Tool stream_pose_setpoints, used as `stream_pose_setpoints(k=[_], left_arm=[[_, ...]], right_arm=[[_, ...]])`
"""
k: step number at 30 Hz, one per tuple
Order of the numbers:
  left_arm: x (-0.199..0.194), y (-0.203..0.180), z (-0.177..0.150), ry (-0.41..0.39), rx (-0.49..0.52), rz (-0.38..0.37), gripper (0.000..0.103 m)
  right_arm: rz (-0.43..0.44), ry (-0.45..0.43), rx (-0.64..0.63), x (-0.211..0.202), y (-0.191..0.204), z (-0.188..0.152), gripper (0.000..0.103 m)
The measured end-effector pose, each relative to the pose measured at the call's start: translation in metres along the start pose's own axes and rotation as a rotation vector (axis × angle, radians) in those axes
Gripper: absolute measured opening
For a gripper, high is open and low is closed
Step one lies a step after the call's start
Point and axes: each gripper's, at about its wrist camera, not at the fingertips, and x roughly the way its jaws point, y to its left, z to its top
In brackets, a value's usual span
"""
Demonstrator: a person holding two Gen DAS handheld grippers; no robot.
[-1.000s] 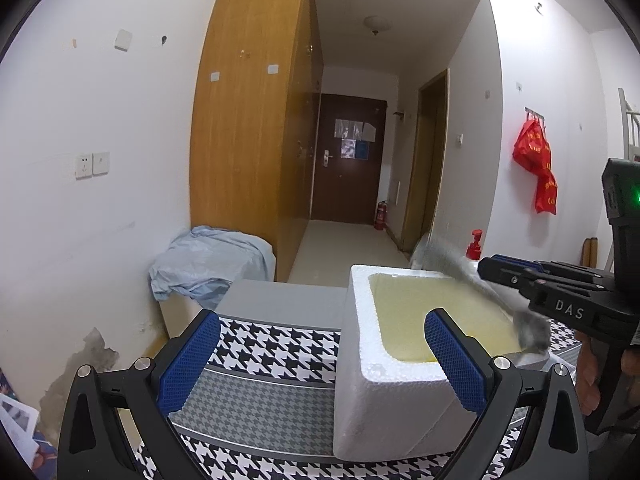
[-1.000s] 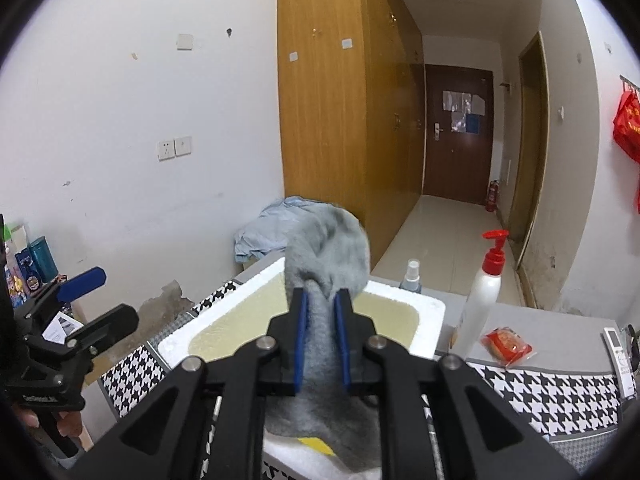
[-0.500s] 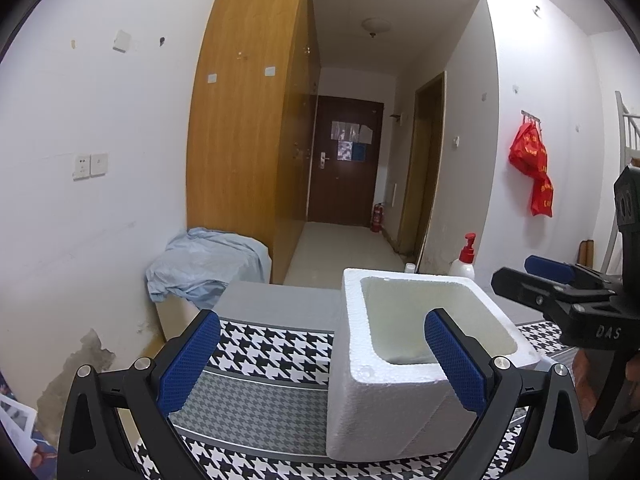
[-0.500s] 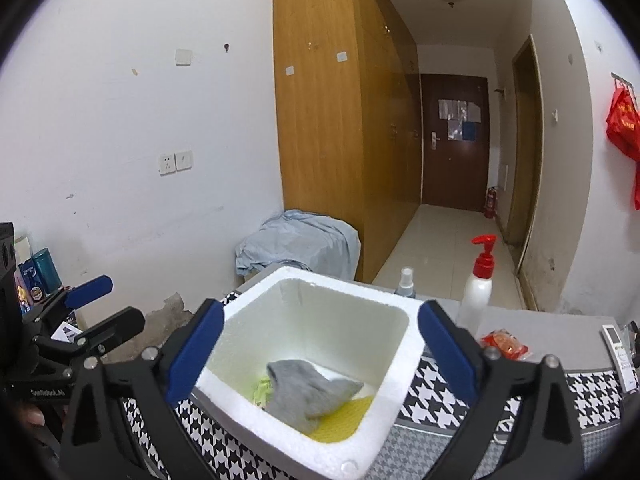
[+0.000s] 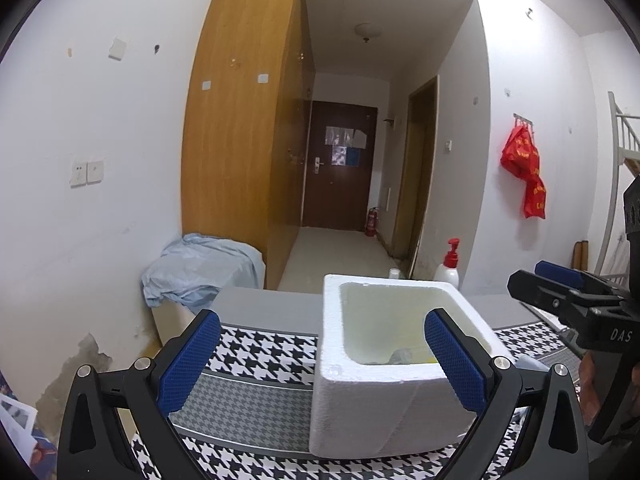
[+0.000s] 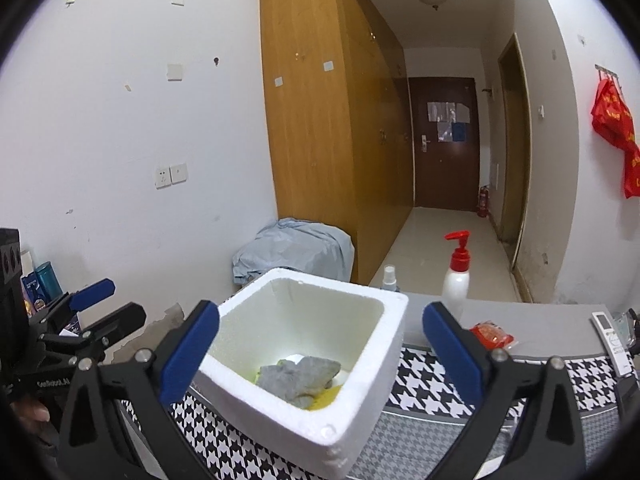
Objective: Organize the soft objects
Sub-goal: 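Open the right gripper to drop the grey sock into the box, then withdraw both open grippers from the box toward the mask and paper towel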
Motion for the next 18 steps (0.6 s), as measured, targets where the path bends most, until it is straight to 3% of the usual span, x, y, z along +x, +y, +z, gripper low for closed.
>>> stream_pose_setpoints(k=[18], left_arm=[[-0.032,-0.046,0.004,-0.048,0.074,-0.044,0.102]], right_arm=[[-0.006,-0.05,-0.018,-0.05,-0.012,-0.013,0.103]])
